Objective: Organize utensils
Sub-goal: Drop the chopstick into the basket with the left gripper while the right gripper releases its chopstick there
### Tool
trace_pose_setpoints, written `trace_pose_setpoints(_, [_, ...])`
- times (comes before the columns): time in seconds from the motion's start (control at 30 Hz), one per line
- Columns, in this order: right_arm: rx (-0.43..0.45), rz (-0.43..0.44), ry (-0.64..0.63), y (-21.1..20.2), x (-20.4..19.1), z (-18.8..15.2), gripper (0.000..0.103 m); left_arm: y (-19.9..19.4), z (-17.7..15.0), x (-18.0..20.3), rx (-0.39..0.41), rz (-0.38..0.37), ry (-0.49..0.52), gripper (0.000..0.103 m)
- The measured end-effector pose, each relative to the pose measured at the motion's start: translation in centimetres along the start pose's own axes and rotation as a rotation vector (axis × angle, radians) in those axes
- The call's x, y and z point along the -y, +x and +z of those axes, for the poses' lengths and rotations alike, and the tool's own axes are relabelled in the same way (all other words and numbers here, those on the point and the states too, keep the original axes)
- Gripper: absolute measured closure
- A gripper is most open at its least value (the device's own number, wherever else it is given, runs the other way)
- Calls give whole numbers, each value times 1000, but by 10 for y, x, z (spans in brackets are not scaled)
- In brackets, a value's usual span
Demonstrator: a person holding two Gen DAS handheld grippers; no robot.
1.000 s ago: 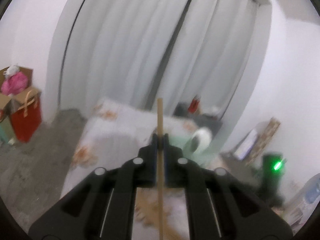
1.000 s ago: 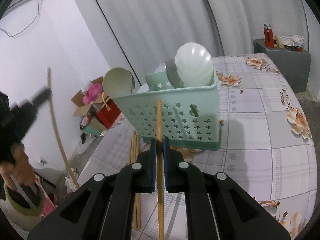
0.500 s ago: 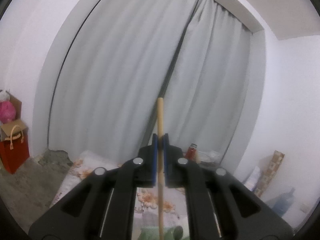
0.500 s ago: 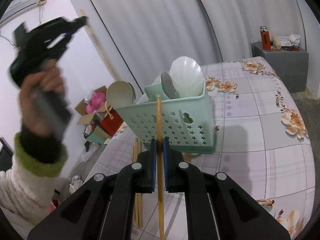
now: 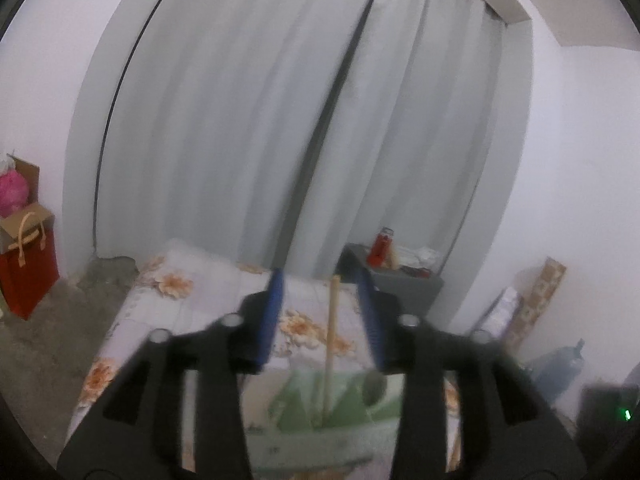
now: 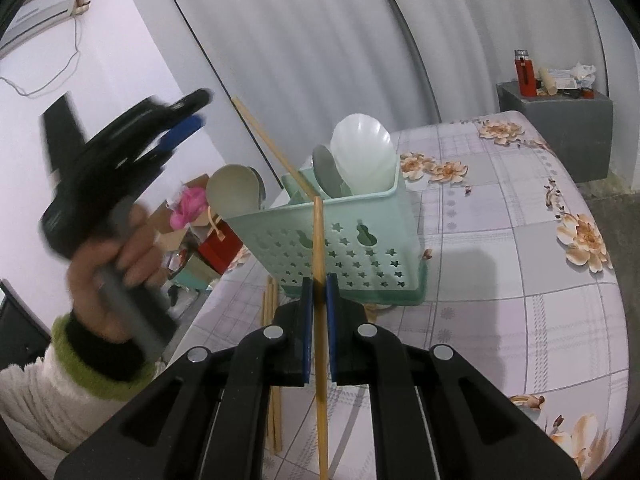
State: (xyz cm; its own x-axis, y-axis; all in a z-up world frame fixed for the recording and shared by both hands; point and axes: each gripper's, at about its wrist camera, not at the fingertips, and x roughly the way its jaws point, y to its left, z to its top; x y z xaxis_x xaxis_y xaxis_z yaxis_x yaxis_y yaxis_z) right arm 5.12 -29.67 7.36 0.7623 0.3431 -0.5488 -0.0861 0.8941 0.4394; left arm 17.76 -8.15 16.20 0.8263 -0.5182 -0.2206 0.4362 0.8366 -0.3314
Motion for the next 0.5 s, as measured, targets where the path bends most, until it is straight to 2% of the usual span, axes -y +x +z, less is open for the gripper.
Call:
trace_pose_setpoints(0.03, [2, -1, -2, 0, 0, 1, 96, -14, -2, -2, 4, -6, 11, 51])
trace_pose_setpoints(0.1, [9, -4, -6, -2, -2, 3, 96, -34, -10, -4, 1, -17, 29, 44])
trace_pose_setpoints(0.13, [12, -3, -8, -4, -3, 5, 96, -46, -16, -5, -15, -18, 46, 37])
trace_pose_setpoints(0.23, [35, -4, -18, -10, -7, 12, 96, -63, -37, -8, -86, -11, 89, 25])
trace_pose_setpoints(0.37, [95, -1, -47, -24, -16, 33, 96, -73, -71, -24, -201, 23, 106, 19])
trace_pose_setpoints(0.5, [163, -3, -98, -37, -32, 58, 96, -78, -97, -39, -272, 80, 97, 15])
